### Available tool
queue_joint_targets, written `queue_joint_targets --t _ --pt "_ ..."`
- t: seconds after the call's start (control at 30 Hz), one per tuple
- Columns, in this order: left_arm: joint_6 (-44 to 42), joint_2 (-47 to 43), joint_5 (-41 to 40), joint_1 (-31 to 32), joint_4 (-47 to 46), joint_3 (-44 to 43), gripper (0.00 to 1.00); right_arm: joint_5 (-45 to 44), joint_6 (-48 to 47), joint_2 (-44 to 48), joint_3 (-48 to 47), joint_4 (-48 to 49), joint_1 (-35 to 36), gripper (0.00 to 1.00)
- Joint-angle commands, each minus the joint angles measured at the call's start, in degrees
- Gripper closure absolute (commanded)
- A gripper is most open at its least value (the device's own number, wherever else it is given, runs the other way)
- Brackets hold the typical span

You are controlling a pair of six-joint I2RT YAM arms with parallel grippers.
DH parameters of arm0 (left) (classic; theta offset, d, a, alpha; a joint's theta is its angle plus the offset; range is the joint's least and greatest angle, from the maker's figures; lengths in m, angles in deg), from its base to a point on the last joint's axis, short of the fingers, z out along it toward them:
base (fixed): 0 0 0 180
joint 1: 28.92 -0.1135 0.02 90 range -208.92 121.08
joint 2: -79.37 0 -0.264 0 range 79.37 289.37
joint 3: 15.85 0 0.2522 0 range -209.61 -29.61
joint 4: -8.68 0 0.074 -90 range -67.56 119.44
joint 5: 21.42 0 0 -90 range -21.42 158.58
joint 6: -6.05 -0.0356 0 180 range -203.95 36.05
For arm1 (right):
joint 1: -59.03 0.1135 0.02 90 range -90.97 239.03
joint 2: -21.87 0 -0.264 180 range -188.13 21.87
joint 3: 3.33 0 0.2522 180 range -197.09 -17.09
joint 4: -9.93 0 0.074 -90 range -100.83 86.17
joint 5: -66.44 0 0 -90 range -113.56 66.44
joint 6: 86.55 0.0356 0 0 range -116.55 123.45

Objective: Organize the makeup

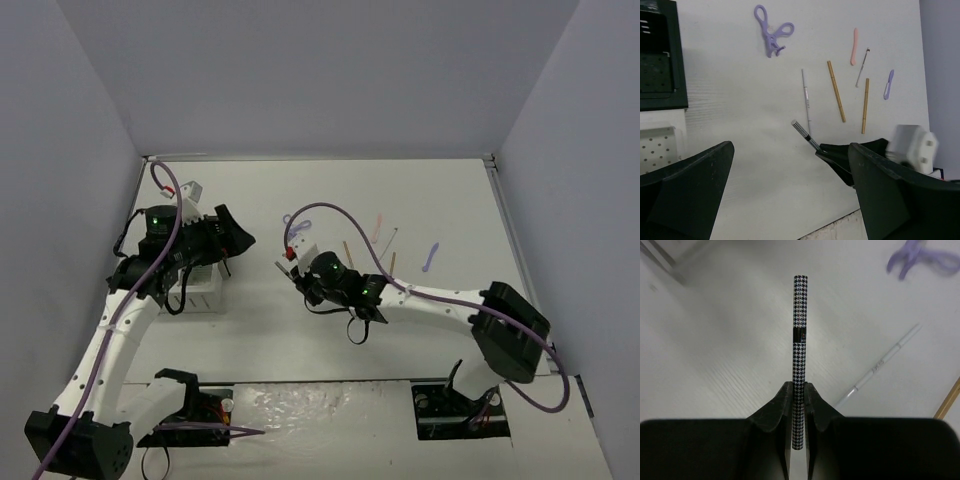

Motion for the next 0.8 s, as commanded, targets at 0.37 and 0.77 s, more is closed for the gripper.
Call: queue_joint_targets --t 0.37,0.77 --pt "8.10 6.19 -8.37 17.51 -12.64 -5.41 0.09 -0.58 5.86 17.69 6.51 25.62 2.09 1.00" --pt "9.75 7.38 -11.65 22.64 -15.16 -5.40 0.63 -2.83 6.51 18.41 8.89 28.17 2.09 1.00"
